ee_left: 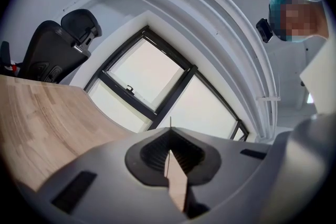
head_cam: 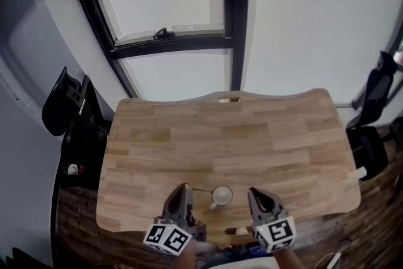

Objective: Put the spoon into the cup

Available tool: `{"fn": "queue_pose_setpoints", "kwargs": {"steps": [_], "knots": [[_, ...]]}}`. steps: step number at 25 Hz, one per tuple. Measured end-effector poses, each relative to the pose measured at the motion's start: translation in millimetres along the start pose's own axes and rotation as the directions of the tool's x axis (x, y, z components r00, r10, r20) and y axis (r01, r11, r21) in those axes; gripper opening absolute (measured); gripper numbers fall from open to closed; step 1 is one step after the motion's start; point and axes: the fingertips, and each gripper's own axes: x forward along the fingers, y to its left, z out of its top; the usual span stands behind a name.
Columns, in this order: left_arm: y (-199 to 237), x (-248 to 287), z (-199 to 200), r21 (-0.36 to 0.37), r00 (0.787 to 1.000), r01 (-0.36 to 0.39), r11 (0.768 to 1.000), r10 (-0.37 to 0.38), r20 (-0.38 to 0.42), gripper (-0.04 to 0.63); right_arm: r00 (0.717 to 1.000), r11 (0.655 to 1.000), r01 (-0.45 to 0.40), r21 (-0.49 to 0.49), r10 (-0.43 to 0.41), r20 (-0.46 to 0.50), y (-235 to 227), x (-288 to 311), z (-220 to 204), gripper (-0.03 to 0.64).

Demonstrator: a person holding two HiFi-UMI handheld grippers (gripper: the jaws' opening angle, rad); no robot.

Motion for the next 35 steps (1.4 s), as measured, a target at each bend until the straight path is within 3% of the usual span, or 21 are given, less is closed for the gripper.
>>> {"fn": "queue_pose_setpoints", "kwargs": {"steps": [3, 19, 35], "knots": [[-3.7, 0.3, -2.5, -0.002, 1.000, -0.018, 1.000, 0.018, 0.000, 0.002, 1.000, 1.000, -0.024, -0.001, 0.024, -0.020, -4.4, -1.4, -3.7, -0.003], [-9.6, -8.9, -13.2, 0.020, 0.991, -0.114, 0.993, 0.112, 0.079, 0.002, 0.989, 0.992, -0.128, -0.004, 0.128, 0.074, -24.8, 4.8, 0.1, -0.003], [-5.4, -21.8, -38.9, 0.015, 0.980, -0.193, 0.981, 0.192, 0.060, 0.002, 0.984, 0.986, -0.164, 0.039, 0.161, 0.072, -38.3, 7.9, -15.1, -0.003]]}}
